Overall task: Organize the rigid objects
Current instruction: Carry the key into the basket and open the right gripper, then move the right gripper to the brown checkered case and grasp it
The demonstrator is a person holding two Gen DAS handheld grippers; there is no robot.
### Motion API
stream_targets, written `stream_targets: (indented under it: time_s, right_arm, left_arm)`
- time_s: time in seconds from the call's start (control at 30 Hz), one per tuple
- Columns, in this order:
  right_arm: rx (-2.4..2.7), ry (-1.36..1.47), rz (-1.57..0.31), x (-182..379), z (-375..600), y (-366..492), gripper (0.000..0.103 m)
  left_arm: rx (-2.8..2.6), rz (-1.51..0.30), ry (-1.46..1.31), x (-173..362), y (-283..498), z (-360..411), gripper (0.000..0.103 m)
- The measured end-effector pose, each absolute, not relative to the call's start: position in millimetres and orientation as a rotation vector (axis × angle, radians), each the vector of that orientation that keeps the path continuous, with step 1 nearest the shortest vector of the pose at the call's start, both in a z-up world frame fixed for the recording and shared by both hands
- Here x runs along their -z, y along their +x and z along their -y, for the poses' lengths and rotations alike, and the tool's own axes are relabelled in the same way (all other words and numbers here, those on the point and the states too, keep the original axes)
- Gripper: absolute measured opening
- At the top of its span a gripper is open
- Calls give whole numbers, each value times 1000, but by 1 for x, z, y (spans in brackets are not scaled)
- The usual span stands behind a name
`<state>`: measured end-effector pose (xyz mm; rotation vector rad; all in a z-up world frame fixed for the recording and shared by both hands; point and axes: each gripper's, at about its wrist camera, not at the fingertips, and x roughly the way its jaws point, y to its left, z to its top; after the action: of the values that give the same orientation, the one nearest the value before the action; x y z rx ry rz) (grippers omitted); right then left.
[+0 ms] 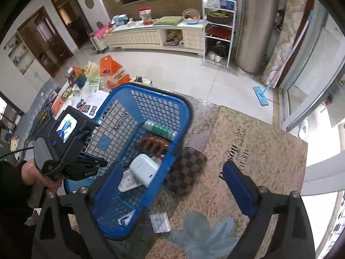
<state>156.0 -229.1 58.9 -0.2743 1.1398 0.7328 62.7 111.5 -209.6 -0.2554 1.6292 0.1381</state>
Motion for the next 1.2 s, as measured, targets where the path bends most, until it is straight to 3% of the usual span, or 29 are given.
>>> stream_targets:
  time_s: [0.17, 0.83, 1.2]
  right_arm:
    - [-683, -272, -1164, -53, 247, 158, 100]
    - [-693, -392, -1302, 20, 243, 165, 101]
    - [-605, -298, -1430, 71, 232, 192, 101]
  left_arm:
    - [-142, -1629, -275, 209, 63, -122, 4]
    - [-180, -1631, -317, 206, 55, -146, 4]
    - [-174, -1632, -306, 203, 55, -136, 4]
